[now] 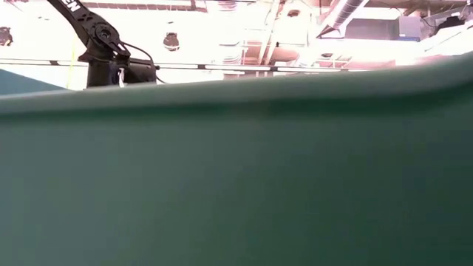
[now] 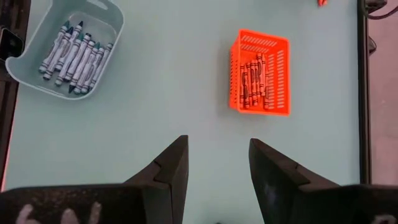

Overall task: Sort crayons
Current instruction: Put the blue crayon into the blue bin

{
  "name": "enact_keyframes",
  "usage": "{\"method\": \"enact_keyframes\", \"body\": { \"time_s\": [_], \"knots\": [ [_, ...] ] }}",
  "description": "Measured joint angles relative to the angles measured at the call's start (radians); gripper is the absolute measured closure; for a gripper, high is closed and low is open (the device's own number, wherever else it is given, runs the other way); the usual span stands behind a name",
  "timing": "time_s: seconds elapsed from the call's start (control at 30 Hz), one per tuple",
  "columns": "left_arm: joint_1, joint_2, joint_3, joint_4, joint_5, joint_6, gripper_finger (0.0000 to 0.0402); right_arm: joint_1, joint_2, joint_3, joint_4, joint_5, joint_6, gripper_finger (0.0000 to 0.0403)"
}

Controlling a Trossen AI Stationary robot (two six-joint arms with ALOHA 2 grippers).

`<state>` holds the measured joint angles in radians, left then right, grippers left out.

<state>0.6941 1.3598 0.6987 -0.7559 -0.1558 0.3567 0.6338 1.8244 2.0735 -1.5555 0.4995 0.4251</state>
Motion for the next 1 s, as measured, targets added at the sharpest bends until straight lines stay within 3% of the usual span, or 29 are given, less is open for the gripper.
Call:
{"method": "enact_keyframes", "body": {
  "time_s": [0.47,0.67,0.87,1.0],
  "knots": [
    [-0.062,0.156,0.007,-0.049,-0.048,0.113,0.0284,0.026,0.0,0.0,0.002,0.002,0.021,0.0243],
    [-0.095,0.178,0.029,-0.058,-0.061,0.136,0.0315,0.029,0.0,0.0,0.001,0.008,0.023,0.0243],
    [-0.142,0.177,0.123,-0.215,-0.033,0.145,0.0334,0.028,0.0,0.0,-0.004,0.01,0.023,0.0243],
    [-0.183,0.177,0.145,-0.255,-0.097,0.179,0.033,0.028,0.0,0.0,-0.007,0.01,0.023,0.0243]
  ]
}}
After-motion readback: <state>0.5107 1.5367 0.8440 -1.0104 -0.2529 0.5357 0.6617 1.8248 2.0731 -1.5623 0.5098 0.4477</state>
